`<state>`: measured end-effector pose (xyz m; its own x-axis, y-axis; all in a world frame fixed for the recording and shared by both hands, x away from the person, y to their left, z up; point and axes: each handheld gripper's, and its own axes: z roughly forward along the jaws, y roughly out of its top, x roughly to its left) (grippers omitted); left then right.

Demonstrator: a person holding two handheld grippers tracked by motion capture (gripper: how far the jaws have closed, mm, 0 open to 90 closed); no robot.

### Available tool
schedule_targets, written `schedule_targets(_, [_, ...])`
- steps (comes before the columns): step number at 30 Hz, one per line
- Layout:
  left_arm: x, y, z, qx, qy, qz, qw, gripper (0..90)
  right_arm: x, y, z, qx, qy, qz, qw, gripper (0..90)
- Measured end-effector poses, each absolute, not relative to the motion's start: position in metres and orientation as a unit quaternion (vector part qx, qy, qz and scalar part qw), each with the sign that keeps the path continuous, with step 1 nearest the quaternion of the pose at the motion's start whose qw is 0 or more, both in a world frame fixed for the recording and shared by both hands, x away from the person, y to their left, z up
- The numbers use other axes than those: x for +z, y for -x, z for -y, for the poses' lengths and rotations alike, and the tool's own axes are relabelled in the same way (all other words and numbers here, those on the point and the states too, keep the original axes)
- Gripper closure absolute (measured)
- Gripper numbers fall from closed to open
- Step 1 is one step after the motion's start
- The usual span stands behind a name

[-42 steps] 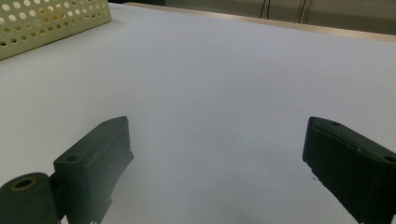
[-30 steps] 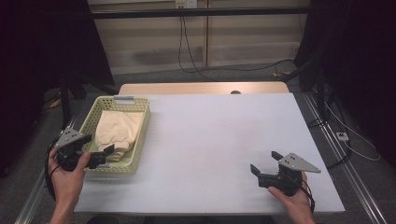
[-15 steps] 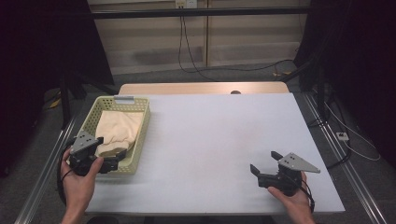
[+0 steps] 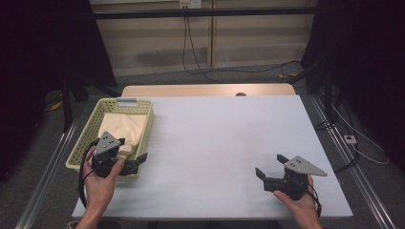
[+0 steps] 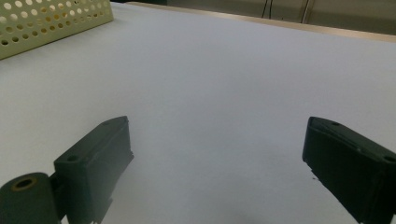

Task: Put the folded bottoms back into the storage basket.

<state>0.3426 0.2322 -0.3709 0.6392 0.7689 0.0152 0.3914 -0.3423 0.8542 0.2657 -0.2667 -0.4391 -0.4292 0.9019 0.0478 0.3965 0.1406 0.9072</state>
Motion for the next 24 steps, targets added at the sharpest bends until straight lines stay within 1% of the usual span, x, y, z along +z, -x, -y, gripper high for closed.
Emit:
schedule_targets(14, [-0.369, -0.351, -0.201, 0.203, -0.809, -0.331, 0.442, 6.5, -0.439, -0.266, 0.266, 0.467, -0.46, -0.705, 0.27, 7.9])
schedule_targets(24, [-0.377, -0.357, -0.168, 0.188, -0.825, -0.309, 0.434, 6.5, -0.439, -0.266, 0.266, 0.468, -0.46, -0.705, 0.268, 7.9])
